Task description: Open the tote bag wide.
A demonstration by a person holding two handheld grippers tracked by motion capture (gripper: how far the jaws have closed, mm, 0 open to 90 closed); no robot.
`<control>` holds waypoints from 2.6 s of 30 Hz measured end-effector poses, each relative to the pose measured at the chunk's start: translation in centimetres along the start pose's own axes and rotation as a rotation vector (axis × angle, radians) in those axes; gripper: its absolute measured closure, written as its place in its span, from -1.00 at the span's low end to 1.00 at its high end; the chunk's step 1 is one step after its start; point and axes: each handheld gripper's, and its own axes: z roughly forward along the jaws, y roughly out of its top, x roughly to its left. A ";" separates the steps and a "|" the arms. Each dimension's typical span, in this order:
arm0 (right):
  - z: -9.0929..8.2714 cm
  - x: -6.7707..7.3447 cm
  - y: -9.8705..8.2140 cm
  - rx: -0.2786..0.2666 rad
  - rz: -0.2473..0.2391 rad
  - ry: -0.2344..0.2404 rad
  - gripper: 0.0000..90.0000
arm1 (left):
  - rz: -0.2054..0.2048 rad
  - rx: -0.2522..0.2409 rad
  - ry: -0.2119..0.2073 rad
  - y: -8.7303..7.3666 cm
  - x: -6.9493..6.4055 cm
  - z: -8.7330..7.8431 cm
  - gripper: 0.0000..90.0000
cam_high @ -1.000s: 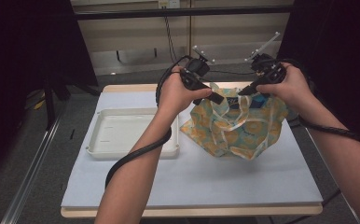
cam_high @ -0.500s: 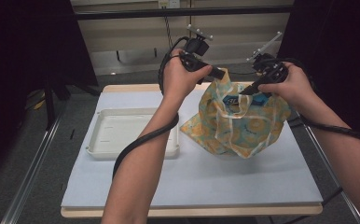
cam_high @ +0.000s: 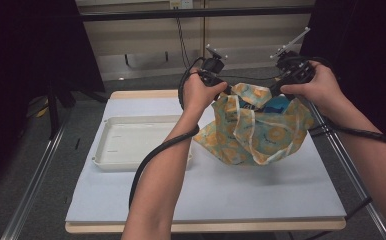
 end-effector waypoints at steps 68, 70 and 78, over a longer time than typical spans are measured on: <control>-0.7 -2.1 -3.3 0.019 0.082 -0.019 1.00 | -0.162 -0.029 0.031 -5.1 2.5 -3.4 1.00; -0.6 -2.1 -3.3 0.023 0.085 -0.022 1.00 | -0.167 -0.037 0.046 -5.2 2.6 -3.7 1.00; -0.6 -2.3 -3.2 0.036 0.077 -0.026 1.00 | -0.197 -0.077 0.054 -4.8 3.9 -3.2 1.00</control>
